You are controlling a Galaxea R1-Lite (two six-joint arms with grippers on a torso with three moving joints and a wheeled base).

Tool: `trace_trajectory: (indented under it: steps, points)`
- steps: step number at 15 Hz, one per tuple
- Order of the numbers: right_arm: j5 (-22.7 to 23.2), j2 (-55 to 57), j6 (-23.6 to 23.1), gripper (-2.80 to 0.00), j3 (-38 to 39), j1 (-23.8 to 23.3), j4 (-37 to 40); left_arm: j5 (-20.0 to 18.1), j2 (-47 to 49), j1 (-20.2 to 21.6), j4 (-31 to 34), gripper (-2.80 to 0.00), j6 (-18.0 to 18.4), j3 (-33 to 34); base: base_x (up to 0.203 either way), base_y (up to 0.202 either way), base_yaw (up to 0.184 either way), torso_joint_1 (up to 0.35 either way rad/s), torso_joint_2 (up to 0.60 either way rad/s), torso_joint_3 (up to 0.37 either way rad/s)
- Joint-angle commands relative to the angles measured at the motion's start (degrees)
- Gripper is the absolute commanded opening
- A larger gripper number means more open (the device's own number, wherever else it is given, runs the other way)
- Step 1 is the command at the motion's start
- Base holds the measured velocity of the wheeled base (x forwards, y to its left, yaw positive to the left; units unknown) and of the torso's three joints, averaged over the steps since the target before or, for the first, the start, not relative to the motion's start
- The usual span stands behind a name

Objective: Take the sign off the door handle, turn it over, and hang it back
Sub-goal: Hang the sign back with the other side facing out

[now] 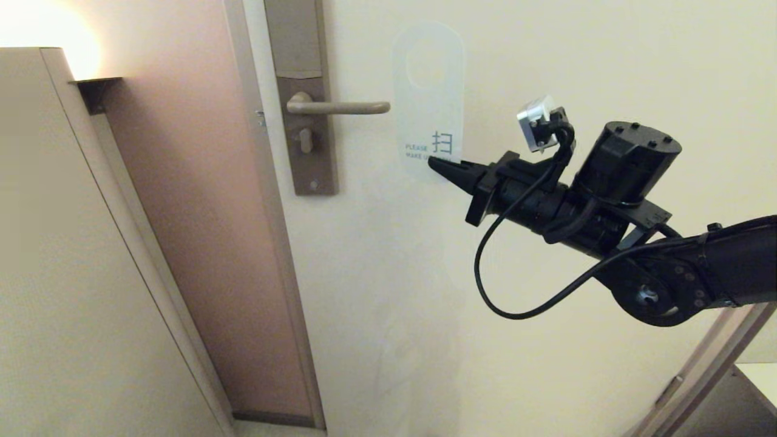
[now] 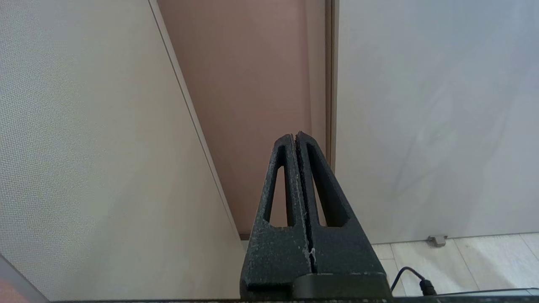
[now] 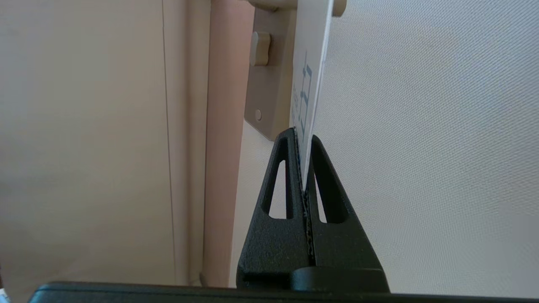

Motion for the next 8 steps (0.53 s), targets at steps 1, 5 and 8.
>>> trace_trajectory:
  steps: [1,5,8]
  points:
    - [0.2,1.6,0.0,-2.80,-0.4,0.1,-1.1,0.0,0.1,0.0,0.0,-2.80,0.0,0.0,0.000,0.000,0.000,0.000,0.00,0.000]
    - [-1.4,3.8,0.0,-2.80,-3.6,0.1,-1.4,0.0,0.1,0.0,0.0,-2.80,0.0,0.0,0.000,0.000,0.000,0.000,0.00,0.000]
    - [-1.8,5.4,0.0,-2.80,-5.0,0.1,-1.4,0.0,0.1,0.0,0.0,-2.80,0.0,0.0,0.000,0.000,0.000,0.000,0.00,0.000]
